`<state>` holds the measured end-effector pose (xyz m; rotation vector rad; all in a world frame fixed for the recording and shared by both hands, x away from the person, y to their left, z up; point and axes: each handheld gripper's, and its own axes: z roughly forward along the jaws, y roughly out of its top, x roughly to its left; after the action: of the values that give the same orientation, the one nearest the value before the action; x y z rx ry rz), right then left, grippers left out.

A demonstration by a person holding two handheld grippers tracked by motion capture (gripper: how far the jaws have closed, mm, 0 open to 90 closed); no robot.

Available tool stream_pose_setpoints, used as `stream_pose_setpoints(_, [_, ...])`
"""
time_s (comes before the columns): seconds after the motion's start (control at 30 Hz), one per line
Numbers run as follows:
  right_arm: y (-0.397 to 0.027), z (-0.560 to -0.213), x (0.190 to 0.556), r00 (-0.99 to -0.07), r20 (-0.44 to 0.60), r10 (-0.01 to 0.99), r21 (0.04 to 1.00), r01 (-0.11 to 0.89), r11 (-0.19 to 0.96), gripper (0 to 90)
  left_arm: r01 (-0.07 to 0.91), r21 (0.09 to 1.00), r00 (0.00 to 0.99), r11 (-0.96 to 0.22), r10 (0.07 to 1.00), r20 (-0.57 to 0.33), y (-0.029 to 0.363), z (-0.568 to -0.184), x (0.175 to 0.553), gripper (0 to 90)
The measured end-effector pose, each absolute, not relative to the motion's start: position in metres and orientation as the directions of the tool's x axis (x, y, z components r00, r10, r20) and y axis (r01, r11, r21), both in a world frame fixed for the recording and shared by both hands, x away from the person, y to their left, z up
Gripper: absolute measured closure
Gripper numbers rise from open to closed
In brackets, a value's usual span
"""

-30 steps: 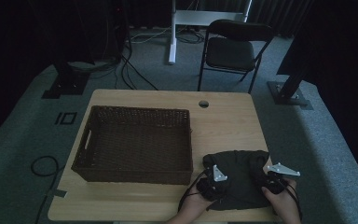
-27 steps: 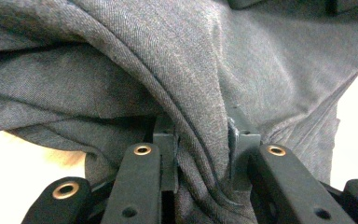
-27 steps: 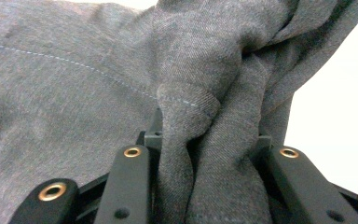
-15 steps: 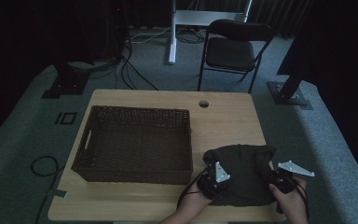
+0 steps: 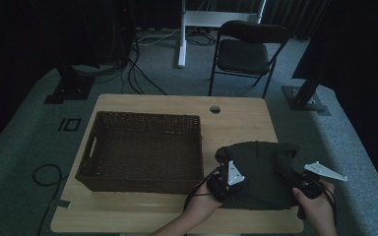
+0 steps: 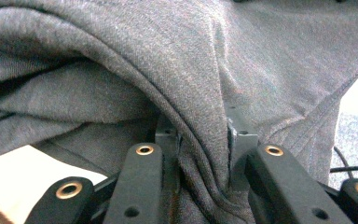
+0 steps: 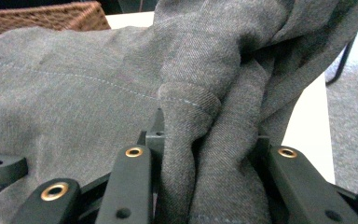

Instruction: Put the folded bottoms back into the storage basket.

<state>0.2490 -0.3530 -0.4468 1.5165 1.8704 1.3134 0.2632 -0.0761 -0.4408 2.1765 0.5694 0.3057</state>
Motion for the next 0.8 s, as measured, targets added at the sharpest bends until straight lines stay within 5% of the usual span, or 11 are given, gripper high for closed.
stream_pose_setpoints(0.8, [-0.33, -0.376, 0.274, -0.382, 0.215, 0.899, 0.9, 0.435, -0.03, 64.9, 0.179, 0.824, 0.877, -0.537, 0.467, 0.114, -0.046, -0.377, 0.301, 72.6])
